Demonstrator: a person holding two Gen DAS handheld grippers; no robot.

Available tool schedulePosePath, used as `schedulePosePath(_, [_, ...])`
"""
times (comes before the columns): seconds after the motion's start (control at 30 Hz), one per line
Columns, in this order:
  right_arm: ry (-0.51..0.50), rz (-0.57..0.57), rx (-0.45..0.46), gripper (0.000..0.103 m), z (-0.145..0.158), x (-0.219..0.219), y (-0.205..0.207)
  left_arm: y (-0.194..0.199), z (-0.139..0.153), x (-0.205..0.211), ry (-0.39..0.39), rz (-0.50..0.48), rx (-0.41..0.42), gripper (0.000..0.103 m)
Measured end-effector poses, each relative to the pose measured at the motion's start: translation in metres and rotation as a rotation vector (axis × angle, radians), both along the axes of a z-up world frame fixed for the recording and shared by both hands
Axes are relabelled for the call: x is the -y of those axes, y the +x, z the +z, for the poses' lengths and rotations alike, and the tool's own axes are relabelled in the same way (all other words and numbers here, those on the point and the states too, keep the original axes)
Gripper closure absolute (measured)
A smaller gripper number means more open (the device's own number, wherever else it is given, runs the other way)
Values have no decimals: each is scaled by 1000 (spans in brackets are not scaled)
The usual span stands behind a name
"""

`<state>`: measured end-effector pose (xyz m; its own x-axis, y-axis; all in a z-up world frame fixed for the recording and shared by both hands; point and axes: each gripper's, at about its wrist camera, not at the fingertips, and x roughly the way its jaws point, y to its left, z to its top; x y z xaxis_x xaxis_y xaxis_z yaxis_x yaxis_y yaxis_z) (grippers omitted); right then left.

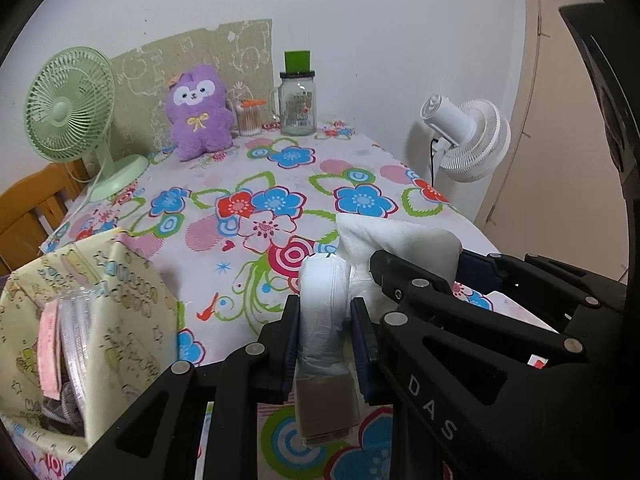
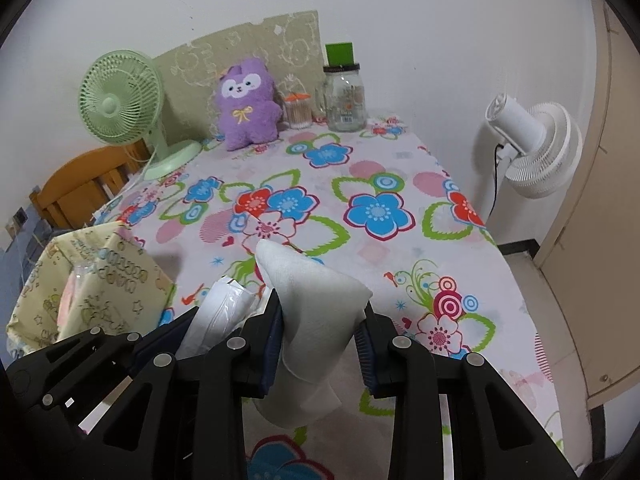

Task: Organize soft objects
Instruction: 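Lift the tissue pack and wrapped roll and carry both toward the fabric box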

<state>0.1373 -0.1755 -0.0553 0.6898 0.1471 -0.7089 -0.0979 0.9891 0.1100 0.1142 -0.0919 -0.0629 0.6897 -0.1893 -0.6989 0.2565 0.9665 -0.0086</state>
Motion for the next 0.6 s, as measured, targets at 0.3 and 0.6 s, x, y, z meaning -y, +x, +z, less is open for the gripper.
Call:
schedulePosePath(0.3, [-3, 12, 47, 68, 19, -9, -25, -25, 16, -9, -2, 11, 49, 79])
schedulePosePath(0.6, [-13, 27, 75, 68, 37, -19, -44, -42, 31, -17, -4, 15, 78, 79])
